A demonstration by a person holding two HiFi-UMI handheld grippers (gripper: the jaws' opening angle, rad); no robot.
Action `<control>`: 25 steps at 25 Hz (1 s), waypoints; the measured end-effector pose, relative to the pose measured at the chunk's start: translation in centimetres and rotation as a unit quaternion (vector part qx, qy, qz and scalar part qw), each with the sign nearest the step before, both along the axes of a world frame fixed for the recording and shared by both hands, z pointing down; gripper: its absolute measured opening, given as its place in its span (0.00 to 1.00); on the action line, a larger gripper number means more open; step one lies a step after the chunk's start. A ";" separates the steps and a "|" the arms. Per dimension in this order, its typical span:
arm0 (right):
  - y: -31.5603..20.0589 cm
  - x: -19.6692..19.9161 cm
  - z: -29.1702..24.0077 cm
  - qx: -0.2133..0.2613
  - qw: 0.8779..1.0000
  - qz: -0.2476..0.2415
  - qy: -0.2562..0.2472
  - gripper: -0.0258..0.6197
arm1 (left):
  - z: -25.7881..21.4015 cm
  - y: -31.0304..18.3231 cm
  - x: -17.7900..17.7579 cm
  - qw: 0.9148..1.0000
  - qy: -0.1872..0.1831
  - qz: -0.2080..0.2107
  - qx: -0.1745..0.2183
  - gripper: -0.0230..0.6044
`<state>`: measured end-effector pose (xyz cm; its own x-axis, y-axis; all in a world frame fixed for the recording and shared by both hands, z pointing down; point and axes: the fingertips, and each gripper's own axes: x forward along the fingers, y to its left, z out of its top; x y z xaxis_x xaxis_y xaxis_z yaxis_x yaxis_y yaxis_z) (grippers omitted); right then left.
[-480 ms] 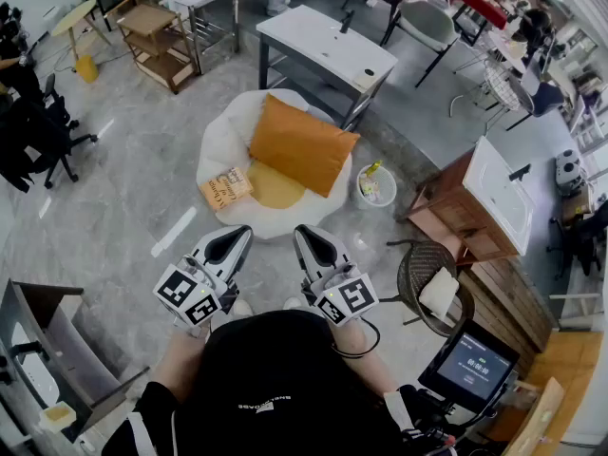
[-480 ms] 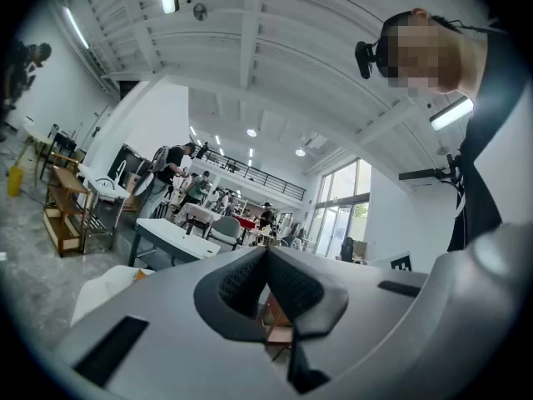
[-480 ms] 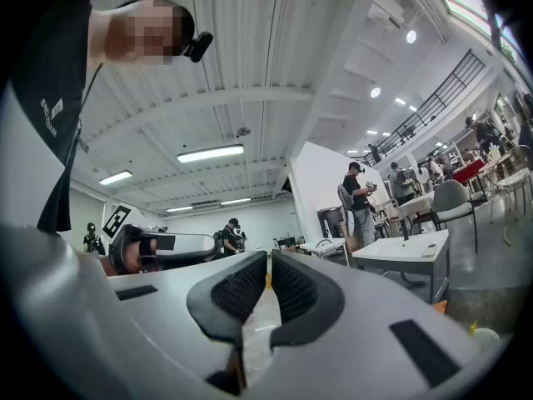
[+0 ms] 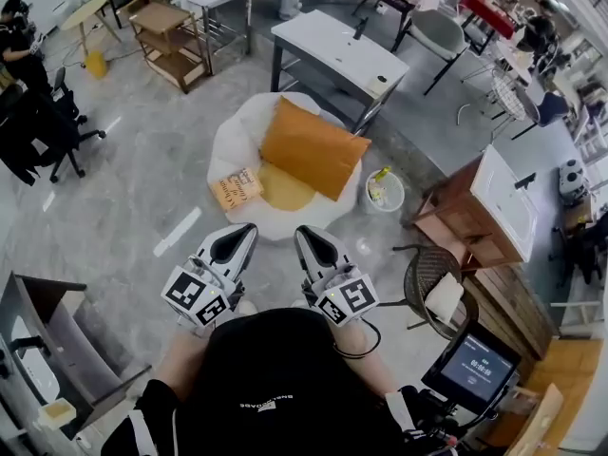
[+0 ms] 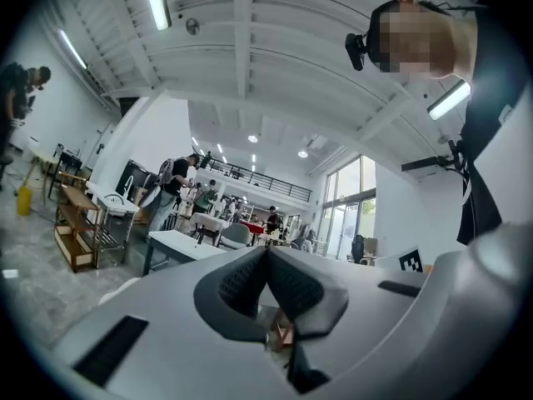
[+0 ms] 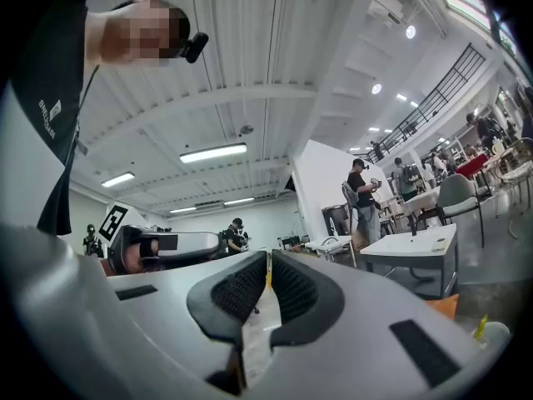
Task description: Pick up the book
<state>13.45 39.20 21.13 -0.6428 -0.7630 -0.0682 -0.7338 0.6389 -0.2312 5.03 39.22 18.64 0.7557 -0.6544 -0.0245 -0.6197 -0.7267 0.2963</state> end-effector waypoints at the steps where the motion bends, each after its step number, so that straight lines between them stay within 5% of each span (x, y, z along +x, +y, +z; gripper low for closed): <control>1: 0.0 -0.5 -0.1 0.000 1.000 -0.001 0.001 0.10 | -0.1 0.0 -0.4 1.000 0.003 0.001 -0.001 0.06; 5: -0.2 -2.7 -0.1 -0.001 1.000 -0.004 0.005 0.10 | 0.1 0.5 -2.6 0.999 0.020 0.016 -0.019 0.06; 9: -0.6 -6.1 1.0 -0.006 1.000 0.000 0.002 0.10 | 1.5 1.1 -5.7 0.999 -0.016 0.037 -0.018 0.06; 12: -0.9 -8.0 1.3 -0.013 1.000 0.006 -0.001 0.10 | 2.0 0.6 -8.1 0.998 0.007 0.044 -0.051 0.06; 25: -2.7 -11.6 2.9 -0.024 1.000 0.010 0.009 0.10 | 5.4 -2.3 -13.5 0.998 0.002 -0.008 -0.064 0.06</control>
<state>1.88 36.49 24.05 -0.6283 -0.7777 -0.0197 -0.7507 0.6128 -0.2470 -8.49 36.87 24.00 0.7451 -0.6644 0.0576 -0.6297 -0.6725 0.3889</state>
